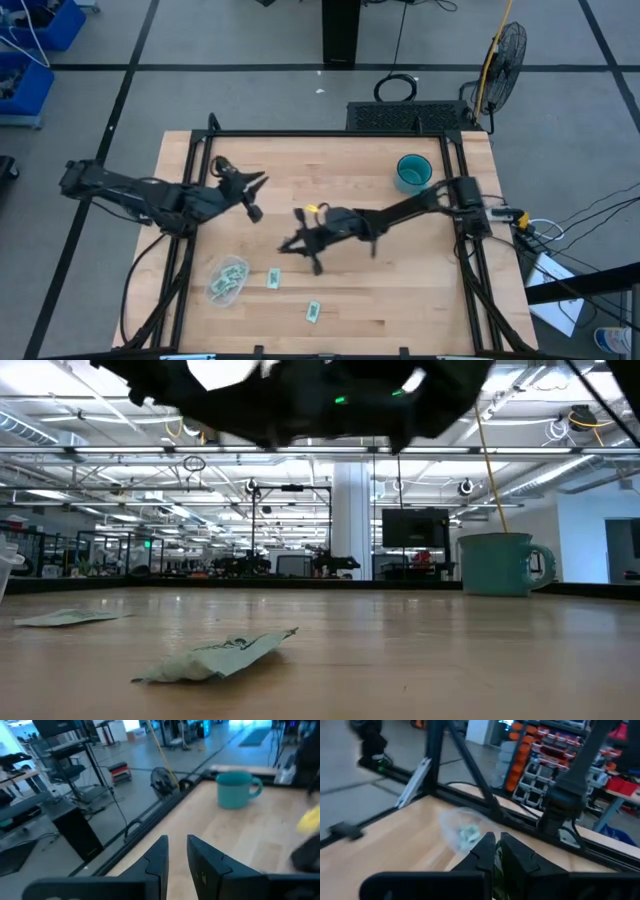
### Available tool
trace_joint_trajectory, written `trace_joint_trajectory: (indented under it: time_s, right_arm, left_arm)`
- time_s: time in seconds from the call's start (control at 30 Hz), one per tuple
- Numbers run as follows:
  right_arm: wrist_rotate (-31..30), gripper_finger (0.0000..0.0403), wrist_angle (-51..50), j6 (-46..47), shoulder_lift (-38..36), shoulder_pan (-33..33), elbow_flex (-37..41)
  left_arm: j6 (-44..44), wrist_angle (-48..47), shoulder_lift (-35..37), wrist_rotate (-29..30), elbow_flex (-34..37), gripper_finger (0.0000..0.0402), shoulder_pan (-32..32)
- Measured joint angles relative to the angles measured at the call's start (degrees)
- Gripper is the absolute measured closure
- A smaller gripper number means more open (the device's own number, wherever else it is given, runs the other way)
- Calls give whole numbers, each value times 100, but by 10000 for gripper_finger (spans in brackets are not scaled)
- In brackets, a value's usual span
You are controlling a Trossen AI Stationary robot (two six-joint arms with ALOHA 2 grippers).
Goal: Pick and place Stevia / Truvia into bins
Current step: Put the green stevia packet into the transparent bin, then put the bottom white stevia packet into the transparent bin
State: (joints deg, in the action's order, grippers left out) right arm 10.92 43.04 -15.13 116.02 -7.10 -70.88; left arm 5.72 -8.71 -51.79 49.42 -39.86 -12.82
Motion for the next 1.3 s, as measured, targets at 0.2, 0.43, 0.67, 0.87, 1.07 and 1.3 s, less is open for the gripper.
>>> trace_joint_trajectory:
  time_s: [0.2, 0.43, 0.67, 0.87, 1.07, 1.3]
  right_arm:
    - [435, 387, 306, -133, 1239, 47, -1502]
    - [427, 387, 435, -99, 2587, 55, -3162]
    - [429, 387, 479, 474, 3547, 139, -4368]
    - [441, 383, 467, 1114, 3913, 103, -4668]
    - [479, 349, 413, 881, 3959, -71, -4674]
    - [866, 267, 558, 974, 3936, -204, -4746]
  left_arm:
    - [56, -6, 275, -167, -2, 325, -2]
    - [52, -20, 267, -181, -2, 325, -2]
    - [60, -20, 267, -192, -2, 325, -2]
    - [56, -23, 265, -196, -2, 325, -1]
    - [56, -20, 265, -196, -2, 325, -2]
    - [140, -13, 265, -196, -2, 325, -2]
